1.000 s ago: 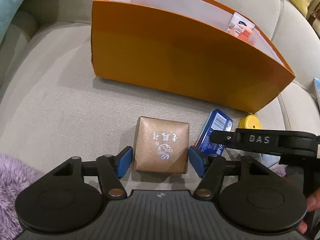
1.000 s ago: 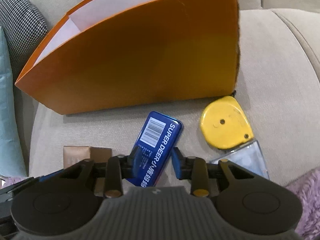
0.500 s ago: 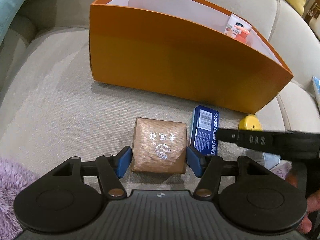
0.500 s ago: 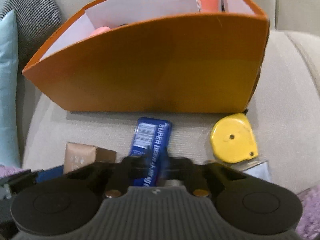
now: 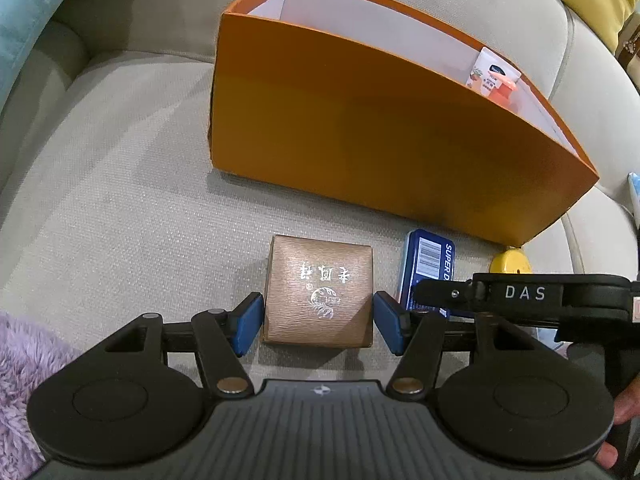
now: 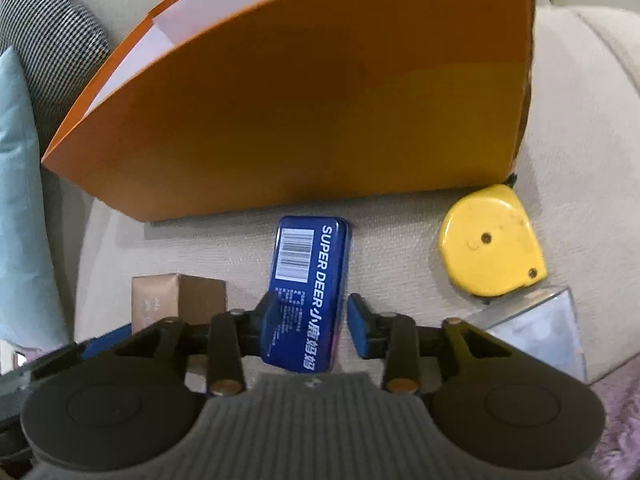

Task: Organize rigid objects
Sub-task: 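Grasp the blue Super Deer tin edgewise with the right tool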

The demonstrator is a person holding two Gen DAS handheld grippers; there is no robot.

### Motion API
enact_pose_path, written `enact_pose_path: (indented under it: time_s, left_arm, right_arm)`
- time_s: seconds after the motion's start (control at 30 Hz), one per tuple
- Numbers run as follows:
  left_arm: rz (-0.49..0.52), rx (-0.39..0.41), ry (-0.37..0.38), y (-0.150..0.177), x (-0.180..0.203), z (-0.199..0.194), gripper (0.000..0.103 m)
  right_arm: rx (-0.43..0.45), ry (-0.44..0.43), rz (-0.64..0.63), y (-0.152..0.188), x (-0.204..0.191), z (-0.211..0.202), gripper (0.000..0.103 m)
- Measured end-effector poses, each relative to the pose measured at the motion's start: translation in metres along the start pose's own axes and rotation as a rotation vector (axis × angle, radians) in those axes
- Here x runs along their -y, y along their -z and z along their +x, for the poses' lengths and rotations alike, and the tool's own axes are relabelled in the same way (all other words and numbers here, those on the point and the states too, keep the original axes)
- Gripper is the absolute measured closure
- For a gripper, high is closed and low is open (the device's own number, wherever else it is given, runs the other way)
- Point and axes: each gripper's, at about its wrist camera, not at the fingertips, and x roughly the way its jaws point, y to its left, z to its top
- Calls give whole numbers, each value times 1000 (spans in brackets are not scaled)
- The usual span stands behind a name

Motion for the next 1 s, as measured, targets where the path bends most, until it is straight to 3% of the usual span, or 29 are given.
enact_pose_path:
  time_s: [0.17, 0.33, 0.47, 0.63, 0.83, 0.9, 0.93, 1.0]
  left_arm:
    - [-6, 1, 10, -1, -3, -1, 34]
    - [-7, 3, 13, 1, -3, -3, 34]
    - [-11, 4, 16, 2, -4, -4, 34]
    - [-23, 2, 22, 2, -5, -5, 34]
    - [-34, 1, 37, 2, -9, -5, 34]
    - [-34, 1, 39, 2, -9, -5, 34]
    - [-33, 0, 38, 1, -9, -5, 34]
    - [-28, 0, 35, 1, -8, -4, 34]
  right_arm:
    - [1, -3, -34, -1, -4, 9, 55]
    - [4, 0, -28, -1, -8, 6, 57]
    - [6, 27, -93, 0, -19, -5, 58]
    - [-46, 28, -119, 3, -25, 1, 57]
    - [-73, -86, 50, -2, 3, 4, 51]
    - [-85, -111, 124, -2, 16, 6, 57]
    - [-87, -102, 131, -2, 20, 8, 65]
    - [-82, -113, 126, -1, 22, 11, 66]
